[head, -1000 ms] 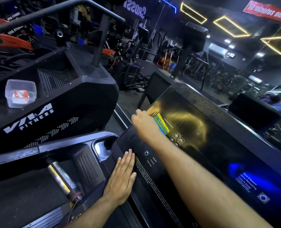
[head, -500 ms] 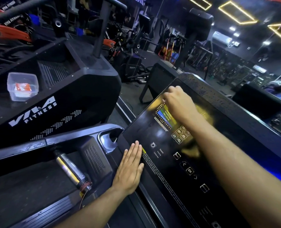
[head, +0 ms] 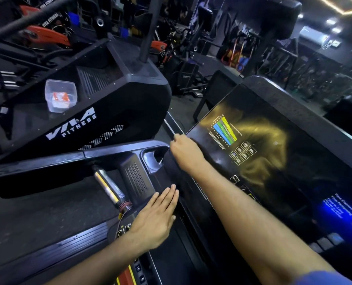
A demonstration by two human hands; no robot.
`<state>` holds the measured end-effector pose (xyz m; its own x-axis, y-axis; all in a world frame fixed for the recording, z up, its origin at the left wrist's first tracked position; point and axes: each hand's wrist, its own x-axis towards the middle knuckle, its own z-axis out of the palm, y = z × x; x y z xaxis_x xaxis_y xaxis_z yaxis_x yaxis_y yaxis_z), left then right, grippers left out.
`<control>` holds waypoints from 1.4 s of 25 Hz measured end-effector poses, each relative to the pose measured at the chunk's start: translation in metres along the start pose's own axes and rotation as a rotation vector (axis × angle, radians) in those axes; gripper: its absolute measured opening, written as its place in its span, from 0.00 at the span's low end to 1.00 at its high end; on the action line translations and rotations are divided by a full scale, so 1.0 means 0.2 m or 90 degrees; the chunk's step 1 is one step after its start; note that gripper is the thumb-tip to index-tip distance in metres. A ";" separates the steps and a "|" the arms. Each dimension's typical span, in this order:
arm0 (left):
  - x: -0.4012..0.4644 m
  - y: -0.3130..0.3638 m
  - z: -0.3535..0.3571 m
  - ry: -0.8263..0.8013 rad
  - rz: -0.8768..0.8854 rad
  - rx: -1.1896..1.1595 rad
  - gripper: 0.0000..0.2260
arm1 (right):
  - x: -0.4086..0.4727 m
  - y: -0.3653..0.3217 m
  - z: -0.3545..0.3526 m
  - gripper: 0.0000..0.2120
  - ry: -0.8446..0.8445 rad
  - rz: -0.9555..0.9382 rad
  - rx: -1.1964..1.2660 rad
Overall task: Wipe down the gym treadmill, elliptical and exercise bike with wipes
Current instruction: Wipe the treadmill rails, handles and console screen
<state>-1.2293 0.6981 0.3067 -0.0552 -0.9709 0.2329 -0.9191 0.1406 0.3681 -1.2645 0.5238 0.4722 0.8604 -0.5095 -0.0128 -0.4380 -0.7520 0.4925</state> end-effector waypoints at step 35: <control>-0.04 0.01 -0.09 -0.055 0.045 0.039 0.32 | -0.67 -0.11 0.09 0.09 0.101 0.110 0.120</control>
<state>-1.2246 0.7093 0.3219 -0.1520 -0.9725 0.1764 -0.9339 0.1998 0.2965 -1.3740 0.6010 0.4474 0.7927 -0.5759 0.1997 -0.6089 -0.7319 0.3060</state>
